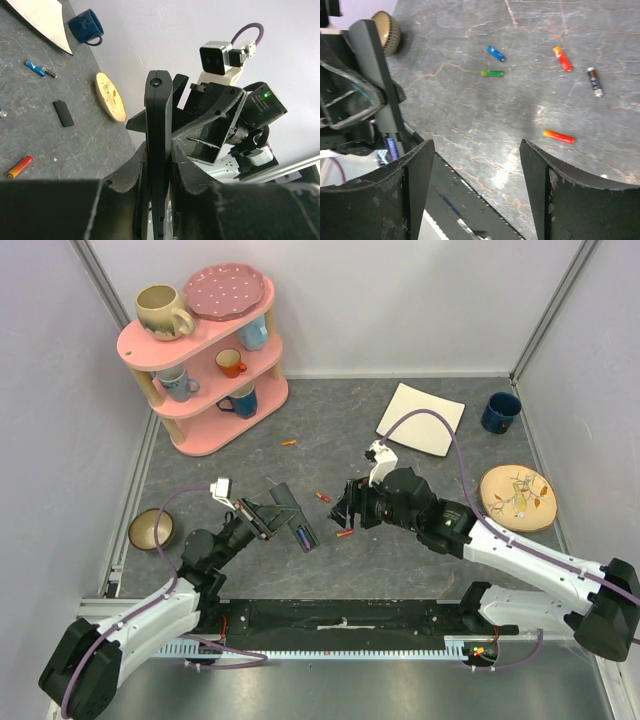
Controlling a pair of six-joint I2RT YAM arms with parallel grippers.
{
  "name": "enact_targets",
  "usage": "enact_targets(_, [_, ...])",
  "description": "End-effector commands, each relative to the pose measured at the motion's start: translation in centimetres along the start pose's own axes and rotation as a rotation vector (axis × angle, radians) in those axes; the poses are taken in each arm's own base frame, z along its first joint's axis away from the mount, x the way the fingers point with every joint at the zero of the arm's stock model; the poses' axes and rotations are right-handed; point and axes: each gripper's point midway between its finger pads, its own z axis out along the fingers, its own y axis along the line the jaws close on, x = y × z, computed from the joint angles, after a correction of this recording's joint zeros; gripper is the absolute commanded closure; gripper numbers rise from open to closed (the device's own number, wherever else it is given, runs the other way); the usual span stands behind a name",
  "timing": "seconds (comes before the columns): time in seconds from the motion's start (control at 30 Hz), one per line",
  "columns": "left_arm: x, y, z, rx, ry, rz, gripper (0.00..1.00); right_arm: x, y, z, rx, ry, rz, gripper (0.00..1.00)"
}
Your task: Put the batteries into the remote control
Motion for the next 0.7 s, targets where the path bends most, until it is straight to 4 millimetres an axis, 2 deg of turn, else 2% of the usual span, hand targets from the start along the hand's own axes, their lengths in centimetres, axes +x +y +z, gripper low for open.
enact_targets(0.0, [0.8, 0.7, -0.6, -0.020, 0.031, -0.008, 0.98, -0.8, -1.1, -0.9, 0.032, -0.050, -0.090, 0.23])
enact_targets(0.03, [0.8, 0.8, -0.6, -0.025, 0.033, -0.011, 0.98, -0.8, -0.3, -0.8, -0.010, -0.056, -0.080, 0.21])
enact_targets(0.07, [0.9, 1.0, -0.6, -0.033, 0.035, -0.016, 0.98, 0.1, 0.1, -0.6, -0.056, -0.035, -0.068, 0.21])
enact_targets(0.1, [1.1, 1.1, -0.6, -0.035, 0.044, -0.018, 0.98, -0.2, 1.7, -0.4, -0.133, -0.047, -0.025, 0.20])
enact_targets(0.17, [1.3, 1.4, -0.4, -0.049, 0.059, -0.030, 0.98, 0.8, 2.1, 0.1, -0.181, -0.031, 0.028, 0.19])
enact_targets(0.2, [1.3, 1.2, -0.4, -0.038, 0.064, -0.032, 0.98, 0.7, 3.3, 0.3, -0.245, -0.038, 0.073, 0.19])
enact_targets(0.27, [1.5, 1.4, -0.3, -0.047, 0.073, -0.055, 0.98, 1.8, 3.1, 0.7, -0.273, -0.023, 0.120, 0.19])
enact_targets(0.3, [1.6, 1.4, -0.3, -0.047, 0.080, -0.062, 0.98, 1.7, 3.6, 0.7, -0.304, -0.039, 0.134, 0.19])
enact_targets(0.4, [1.9, 1.8, -0.4, -0.060, 0.088, -0.074, 0.98, 2.5, 3.3, 0.8, -0.323, -0.035, 0.184, 0.19])
enact_targets(0.47, [1.9, 1.9, -0.5, -0.063, 0.089, -0.075, 0.98, 2.4, 2.8, 0.7, -0.295, -0.048, 0.166, 0.20])
enact_targets(0.5, [1.8, 1.8, -0.5, -0.056, 0.084, -0.073, 0.98, 2.8, 1.9, 0.6, -0.251, -0.036, 0.157, 0.20])
enact_targets(0.53, [1.8, 1.7, -0.6, -0.056, 0.084, -0.071, 0.98, 2.2, 0.6, 0.7, -0.184, -0.076, 0.111, 0.21])
enact_targets(0.57, [1.8, 1.8, -0.6, -0.059, 0.083, -0.069, 0.98, 0.9, 0.5, 0.3, -0.149, -0.111, 0.083, 0.21])
enact_targets(0.6, [1.8, 1.4, -0.7, -0.048, 0.085, -0.062, 0.98, 2.0, -1.8, 0.2, -0.028, -0.060, 0.055, 0.21])
enact_targets(0.63, [2.0, 1.8, -0.8, -0.063, 0.093, -0.057, 0.98, 1.7, -3.4, 0.0, 0.065, -0.061, 0.011, 0.22])
enact_targets(0.67, [2.1, 1.9, -0.9, -0.072, 0.096, -0.055, 0.98, -0.1, -5.3, 0.0, 0.199, -0.108, -0.066, 0.22])
